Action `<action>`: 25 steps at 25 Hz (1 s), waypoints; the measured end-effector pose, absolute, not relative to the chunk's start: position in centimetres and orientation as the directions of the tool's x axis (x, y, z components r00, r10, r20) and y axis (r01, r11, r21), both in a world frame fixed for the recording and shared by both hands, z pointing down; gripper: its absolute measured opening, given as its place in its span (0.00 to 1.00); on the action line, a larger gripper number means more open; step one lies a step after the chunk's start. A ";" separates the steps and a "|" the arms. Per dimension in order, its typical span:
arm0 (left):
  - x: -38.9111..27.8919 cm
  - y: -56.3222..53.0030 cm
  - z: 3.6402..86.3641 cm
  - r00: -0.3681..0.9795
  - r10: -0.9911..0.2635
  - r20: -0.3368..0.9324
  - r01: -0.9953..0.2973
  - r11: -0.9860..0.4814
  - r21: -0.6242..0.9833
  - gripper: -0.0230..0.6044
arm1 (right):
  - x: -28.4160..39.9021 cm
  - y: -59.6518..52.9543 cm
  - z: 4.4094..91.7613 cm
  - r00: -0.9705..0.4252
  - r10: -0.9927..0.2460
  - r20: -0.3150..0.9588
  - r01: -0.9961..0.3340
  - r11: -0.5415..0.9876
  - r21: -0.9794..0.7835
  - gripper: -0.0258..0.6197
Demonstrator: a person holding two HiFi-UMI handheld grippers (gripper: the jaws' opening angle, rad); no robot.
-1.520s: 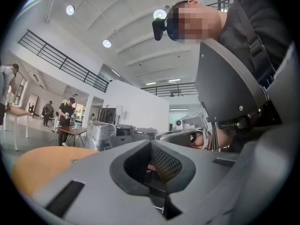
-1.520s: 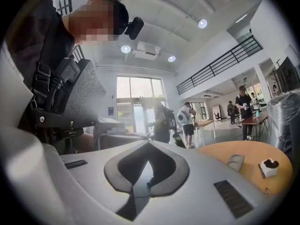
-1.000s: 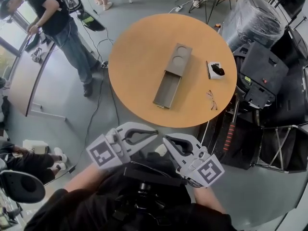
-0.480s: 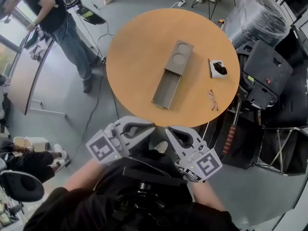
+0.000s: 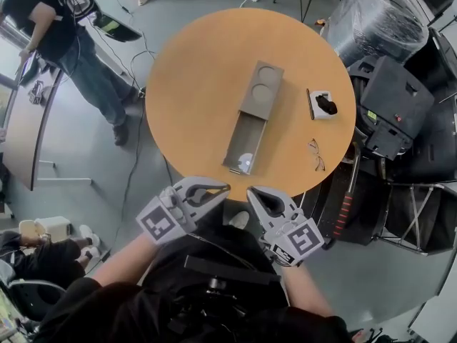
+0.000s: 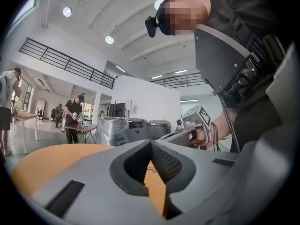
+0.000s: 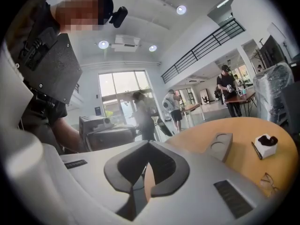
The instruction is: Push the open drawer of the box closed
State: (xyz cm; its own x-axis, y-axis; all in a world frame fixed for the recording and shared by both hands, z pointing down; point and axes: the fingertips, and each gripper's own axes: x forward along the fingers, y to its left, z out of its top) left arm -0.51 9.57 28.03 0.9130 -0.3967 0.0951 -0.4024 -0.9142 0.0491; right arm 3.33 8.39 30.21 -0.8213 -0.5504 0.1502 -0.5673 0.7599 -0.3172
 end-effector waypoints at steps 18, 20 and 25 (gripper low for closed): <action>-2.0 3.5 44.6 0.892 -0.412 0.183 -0.438 -0.889 0.136 0.09 | -0.4 2.7 50.5 -0.785 -0.548 0.289 -0.594 0.533 -0.603 0.05; -2.1 3.0 46.1 0.887 -0.416 0.199 -0.446 -0.885 0.135 0.09 | -0.7 2.6 52.4 -0.781 -0.544 0.308 -0.599 0.510 -0.618 0.05; -2.0 2.3 49.9 0.877 -0.416 0.240 -0.460 -0.872 0.168 0.09 | -1.6 2.5 56.7 -0.775 -0.526 0.351 -0.605 0.456 -0.653 0.05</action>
